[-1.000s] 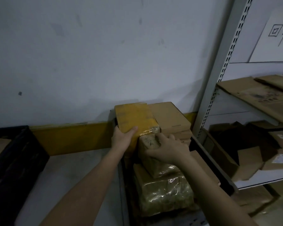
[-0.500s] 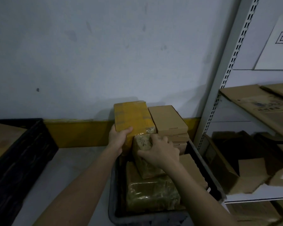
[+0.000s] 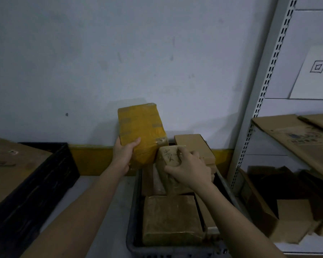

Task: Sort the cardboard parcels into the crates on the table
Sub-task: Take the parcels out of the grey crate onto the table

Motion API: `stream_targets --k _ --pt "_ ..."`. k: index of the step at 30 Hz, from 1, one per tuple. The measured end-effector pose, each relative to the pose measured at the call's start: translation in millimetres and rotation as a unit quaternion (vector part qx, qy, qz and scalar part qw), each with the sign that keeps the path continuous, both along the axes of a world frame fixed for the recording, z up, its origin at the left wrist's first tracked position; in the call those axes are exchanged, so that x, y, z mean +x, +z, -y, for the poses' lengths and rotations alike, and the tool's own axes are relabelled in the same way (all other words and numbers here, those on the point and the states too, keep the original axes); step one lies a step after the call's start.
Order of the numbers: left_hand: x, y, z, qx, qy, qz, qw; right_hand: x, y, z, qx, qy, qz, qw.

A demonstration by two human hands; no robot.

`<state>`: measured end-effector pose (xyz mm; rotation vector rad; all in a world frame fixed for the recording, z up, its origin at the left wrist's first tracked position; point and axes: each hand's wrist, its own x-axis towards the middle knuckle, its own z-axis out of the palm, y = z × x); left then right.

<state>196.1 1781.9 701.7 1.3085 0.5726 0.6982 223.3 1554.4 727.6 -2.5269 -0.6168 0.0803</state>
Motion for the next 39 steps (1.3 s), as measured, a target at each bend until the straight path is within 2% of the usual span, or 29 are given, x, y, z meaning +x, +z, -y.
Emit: stream_targets --k 11,19,23,30,35,39 --pt "-92.5 2.4 -62.4 0.027 0.073 -0.034 0.996 -5.9 7.9 -45.4 0.059 0.061 0.014 0.996" --pt "-152.9 -33.6 -119.0 0.090 0.132 -0.134 0.978 -37.7 -6.6 -119.1 0.073 0.095 0.011 0.993" --pt "-169.7 -66.2 -155.2 0.050 0.114 -0.169 0.978 -51.8 -18.8 -173.2 0.055 0.096 0.007 0.994" --pt "-192.8 -137.2 -217.6 0.013 0.077 -0.245 0.966 -68.2 -91.3 -258.9 0.018 0.042 -0.033 0.998" --pt "-208.9 -194.0 -244.3 -0.003 0.077 -0.274 0.958 -78.1 -163.2 -286.0 -0.074 -0.046 -0.105 0.991" --pt "-217.5 -231.3 -263.6 0.006 0.044 -0.319 0.947 -95.3 -210.7 -295.8 -0.112 -0.062 -0.150 0.980"
